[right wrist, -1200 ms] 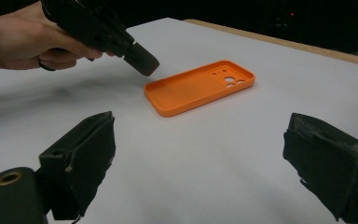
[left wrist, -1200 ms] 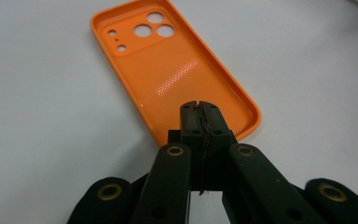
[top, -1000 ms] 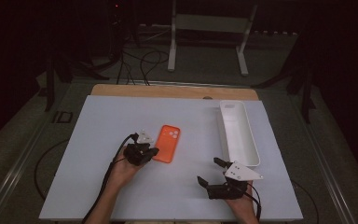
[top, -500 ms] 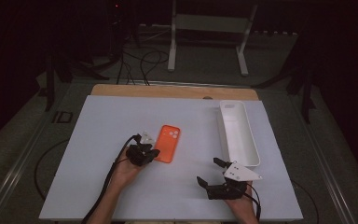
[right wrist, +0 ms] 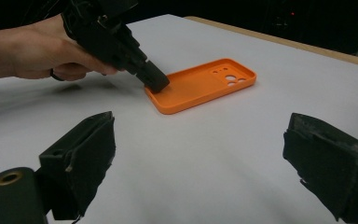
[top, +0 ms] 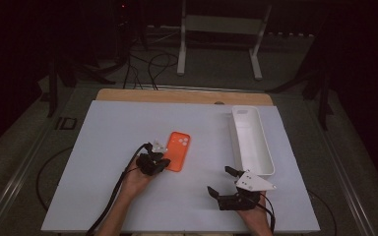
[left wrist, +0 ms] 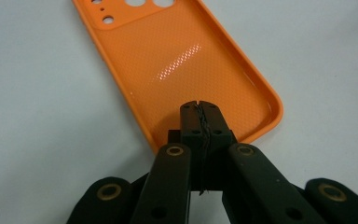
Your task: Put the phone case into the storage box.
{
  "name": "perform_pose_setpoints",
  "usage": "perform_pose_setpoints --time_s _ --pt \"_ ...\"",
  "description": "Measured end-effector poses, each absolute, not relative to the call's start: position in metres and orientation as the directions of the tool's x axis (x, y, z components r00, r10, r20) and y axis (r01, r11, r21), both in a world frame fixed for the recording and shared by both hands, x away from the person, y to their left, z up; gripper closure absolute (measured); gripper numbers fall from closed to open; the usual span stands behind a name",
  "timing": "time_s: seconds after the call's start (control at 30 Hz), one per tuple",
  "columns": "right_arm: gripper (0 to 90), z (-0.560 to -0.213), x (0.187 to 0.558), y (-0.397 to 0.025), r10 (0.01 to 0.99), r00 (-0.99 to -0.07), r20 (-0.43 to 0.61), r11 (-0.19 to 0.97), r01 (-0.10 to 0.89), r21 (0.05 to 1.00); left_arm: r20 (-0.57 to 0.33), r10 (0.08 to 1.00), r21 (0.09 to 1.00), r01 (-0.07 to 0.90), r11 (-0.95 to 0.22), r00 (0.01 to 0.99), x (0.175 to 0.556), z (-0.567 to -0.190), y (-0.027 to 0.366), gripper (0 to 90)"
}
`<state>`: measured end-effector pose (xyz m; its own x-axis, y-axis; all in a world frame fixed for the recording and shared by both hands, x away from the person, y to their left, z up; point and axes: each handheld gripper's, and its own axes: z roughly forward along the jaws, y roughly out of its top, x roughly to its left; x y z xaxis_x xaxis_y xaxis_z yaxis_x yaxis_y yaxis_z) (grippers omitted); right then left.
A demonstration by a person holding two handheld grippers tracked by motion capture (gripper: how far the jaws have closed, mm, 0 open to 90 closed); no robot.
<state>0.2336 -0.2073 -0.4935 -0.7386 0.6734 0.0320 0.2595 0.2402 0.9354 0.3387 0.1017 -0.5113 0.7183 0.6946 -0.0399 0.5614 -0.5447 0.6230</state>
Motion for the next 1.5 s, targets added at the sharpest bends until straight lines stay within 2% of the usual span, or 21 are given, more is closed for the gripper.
perform_pose_setpoints --time_s 0.53,0.8,1.0,1.23,1.4,1.47,1.5 --pt "9.0 -0.492 0.233 -0.21 0.679 -0.734 0.028 0.241 0.258 0.936 -0.012 0.726 0.615 0.577 -0.537 0.688 0.318 -0.51 0.131 90.0" --pt "9.0 -0.492 0.233 -0.209 0.679 -0.734 0.027 0.241 0.258 0.936 0.002 0.761 0.618 0.598 -0.511 0.648 0.293 -0.51 0.178 90.0" --pt "9.0 -0.493 0.233 -0.208 0.677 -0.736 0.025 0.243 0.256 0.936 -0.007 0.775 0.617 0.613 -0.493 0.632 0.285 -0.51 0.197 90.0" --pt "9.0 -0.494 0.233 -0.205 0.673 -0.739 0.024 0.248 0.256 0.934 -0.011 0.781 0.627 0.613 -0.481 0.624 0.284 -0.511 0.199 90.0" --pt "9.0 -0.493 0.233 -0.206 0.674 -0.738 0.027 0.246 0.258 0.934 -0.057 0.787 0.673 0.605 -0.424 0.615 0.282 -0.513 0.203 88.8" --pt "9.0 -0.493 0.233 -0.207 0.675 -0.737 0.026 0.244 0.256 0.935 -0.052 0.792 0.695 0.592 -0.409 0.609 0.281 -0.51 0.205 85.7" --pt "9.0 -0.493 0.233 -0.207 0.675 -0.737 0.026 0.243 0.256 0.936 -0.056 0.792 0.736 0.561 -0.379 0.608 0.277 -0.505 0.209 81.9"
